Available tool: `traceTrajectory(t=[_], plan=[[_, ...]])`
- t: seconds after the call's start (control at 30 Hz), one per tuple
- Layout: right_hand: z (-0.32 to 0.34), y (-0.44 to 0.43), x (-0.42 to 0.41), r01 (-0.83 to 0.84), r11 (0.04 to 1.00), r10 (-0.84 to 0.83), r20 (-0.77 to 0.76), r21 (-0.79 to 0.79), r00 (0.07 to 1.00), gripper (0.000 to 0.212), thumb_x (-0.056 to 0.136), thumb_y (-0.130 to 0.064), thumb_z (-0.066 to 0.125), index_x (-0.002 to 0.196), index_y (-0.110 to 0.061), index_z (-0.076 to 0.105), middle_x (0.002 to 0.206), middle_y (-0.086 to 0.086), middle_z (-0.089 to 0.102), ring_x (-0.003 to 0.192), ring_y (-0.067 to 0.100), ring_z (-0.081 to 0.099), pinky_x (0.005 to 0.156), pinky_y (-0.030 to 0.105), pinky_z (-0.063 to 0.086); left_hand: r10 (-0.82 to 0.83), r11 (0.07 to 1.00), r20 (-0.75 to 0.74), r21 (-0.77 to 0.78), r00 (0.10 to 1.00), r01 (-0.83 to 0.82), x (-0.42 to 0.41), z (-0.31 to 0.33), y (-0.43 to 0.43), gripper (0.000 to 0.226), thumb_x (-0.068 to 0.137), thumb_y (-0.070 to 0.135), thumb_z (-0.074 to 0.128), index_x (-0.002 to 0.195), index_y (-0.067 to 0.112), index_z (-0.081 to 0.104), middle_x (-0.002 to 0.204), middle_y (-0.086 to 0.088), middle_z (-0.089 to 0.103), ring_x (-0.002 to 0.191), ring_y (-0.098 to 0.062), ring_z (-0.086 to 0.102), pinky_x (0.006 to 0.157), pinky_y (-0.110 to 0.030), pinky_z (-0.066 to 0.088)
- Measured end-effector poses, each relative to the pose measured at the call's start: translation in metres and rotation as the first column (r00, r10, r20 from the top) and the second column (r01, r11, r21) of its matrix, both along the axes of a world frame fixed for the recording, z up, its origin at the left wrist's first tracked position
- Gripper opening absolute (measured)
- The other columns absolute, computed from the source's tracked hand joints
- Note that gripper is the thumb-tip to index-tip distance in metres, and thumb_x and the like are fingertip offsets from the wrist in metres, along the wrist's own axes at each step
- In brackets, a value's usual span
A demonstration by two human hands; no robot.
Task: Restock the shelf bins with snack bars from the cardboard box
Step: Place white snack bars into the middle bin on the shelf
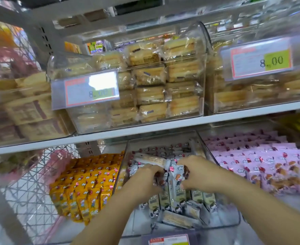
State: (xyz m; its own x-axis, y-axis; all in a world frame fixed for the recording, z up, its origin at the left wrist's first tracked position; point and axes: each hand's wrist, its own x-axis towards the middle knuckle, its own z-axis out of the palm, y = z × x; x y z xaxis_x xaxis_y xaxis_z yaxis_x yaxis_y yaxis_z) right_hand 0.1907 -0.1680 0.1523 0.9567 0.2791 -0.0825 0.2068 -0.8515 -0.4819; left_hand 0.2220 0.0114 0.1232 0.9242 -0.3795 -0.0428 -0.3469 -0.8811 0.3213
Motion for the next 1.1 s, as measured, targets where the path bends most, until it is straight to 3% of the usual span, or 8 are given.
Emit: traceTrajectory(t=[0.1, 0.27, 0.37, 0.5, 0.6, 0.7, 0.87, 1.1], plan=[[-0.013, 0.008, 0.004, -0.018, 1.0, 0.019, -0.048, 0.022, 0.999, 0.028, 0.085, -0.021, 0.07, 0.109, -0.021, 0.055, 0.092, 0.002, 0.056, 0.069, 0.015, 0.051, 0.056, 0.024, 0.04, -0.008, 1.0, 0.006, 0.011, 1.0, 0.007, 0.005, -0.002, 0.0, 0.057, 0.085, 0.021, 0.07, 0.136, 0.027, 0.047, 0.134, 0.003, 0.046, 0.123, -0.014, 0.047, 0.1, -0.025, 0.04], [-0.025, 0.012, 0.01, 0.015, 1.0, -0.015, -0.032, 0.015, 0.999, 0.056, 0.086, -0.022, 0.068, 0.136, -0.013, 0.045, 0.105, 0.005, 0.059, 0.086, 0.019, 0.058, 0.063, 0.025, 0.043, -0.036, 0.996, 0.003, 0.077, 0.999, 0.036, 0.011, -0.004, 0.001, 0.053, 0.085, 0.02, 0.071, 0.134, 0.02, 0.051, 0.129, -0.002, 0.046, 0.119, -0.02, 0.047, 0.099, -0.029, 0.041], [-0.026, 0.01, 0.012, 0.018, 1.0, -0.018, -0.032, 0.019, 0.999, 0.044, 0.087, -0.023, 0.068, 0.125, -0.012, 0.049, 0.108, 0.007, 0.058, 0.09, 0.02, 0.056, 0.059, 0.021, 0.038, -0.064, 0.992, 0.021, 0.114, 0.998, 0.062, 0.012, -0.002, 0.001, 0.041, 0.086, 0.018, 0.069, 0.125, 0.016, 0.057, 0.121, -0.003, 0.047, 0.111, -0.021, 0.049, 0.094, -0.028, 0.042], [-0.028, 0.011, 0.013, 0.019, 1.0, -0.019, -0.005, 0.012, 1.0, 0.025, 0.086, -0.024, 0.068, 0.1, -0.017, 0.049, 0.096, 0.004, 0.056, 0.085, 0.018, 0.054, 0.061, 0.024, 0.04, -0.083, 0.99, 0.012, 0.115, 0.996, 0.081, 0.01, -0.003, 0.003, 0.059, 0.084, 0.01, 0.069, 0.138, 0.02, 0.047, 0.132, -0.003, 0.046, 0.121, -0.019, 0.046, 0.102, -0.029, 0.04], [-0.029, 0.011, 0.014, 0.023, 0.999, -0.023, 0.013, 0.027, 1.0, 0.025, 0.086, -0.023, 0.068, 0.089, -0.019, 0.044, 0.082, -0.005, 0.047, 0.073, 0.012, 0.047, 0.054, 0.019, 0.034, -0.093, 0.981, -0.015, 0.169, 0.996, 0.094, 0.009, -0.006, 0.004, 0.067, 0.083, 0.003, 0.066, 0.141, 0.022, 0.039, 0.136, -0.005, 0.041, 0.127, -0.022, 0.037, 0.104, -0.034, 0.038], [-0.029, 0.011, 0.014, 0.02, 0.999, -0.021, 0.019, 0.041, 1.0, 0.022, 0.086, -0.022, 0.068, 0.085, -0.019, 0.046, 0.082, -0.002, 0.049, 0.069, 0.009, 0.046, 0.054, 0.019, 0.035, -0.091, 0.972, -0.022, 0.214, 0.996, 0.094, 0.009, -0.008, 0.003, 0.067, 0.084, 0.001, 0.061, 0.142, 0.022, 0.034, 0.135, -0.007, 0.039, 0.128, -0.025, 0.034, 0.102, -0.037, 0.039], [-0.029, 0.012, 0.014, 0.017, 0.999, -0.018, 0.017, 0.035, 1.0, 0.022, 0.086, -0.021, 0.068, 0.085, -0.014, 0.047, 0.083, 0.001, 0.049, 0.069, 0.013, 0.045, 0.056, 0.023, 0.034, -0.081, 0.983, -0.037, 0.162, 0.996, 0.086, 0.005, -0.005, 0.008, 0.07, 0.085, 0.005, 0.066, 0.144, 0.025, 0.033, 0.14, -0.003, 0.034, 0.12, -0.022, 0.047, 0.09, -0.029, 0.043], [-0.027, 0.01, 0.015, 0.008, 1.0, -0.008, 0.027, 0.015, 1.0, 0.037, 0.086, -0.023, 0.068, 0.069, -0.023, 0.035, 0.084, 0.0, 0.046, 0.065, 0.01, 0.04, 0.052, 0.021, 0.03, -0.08, 0.991, 0.018, 0.105, 0.997, 0.078, 0.005, -0.003, 0.008, 0.065, 0.087, 0.003, 0.062, 0.142, 0.028, 0.037, 0.144, 0.002, 0.034, 0.128, -0.016, 0.042, 0.099, -0.026, 0.039]])
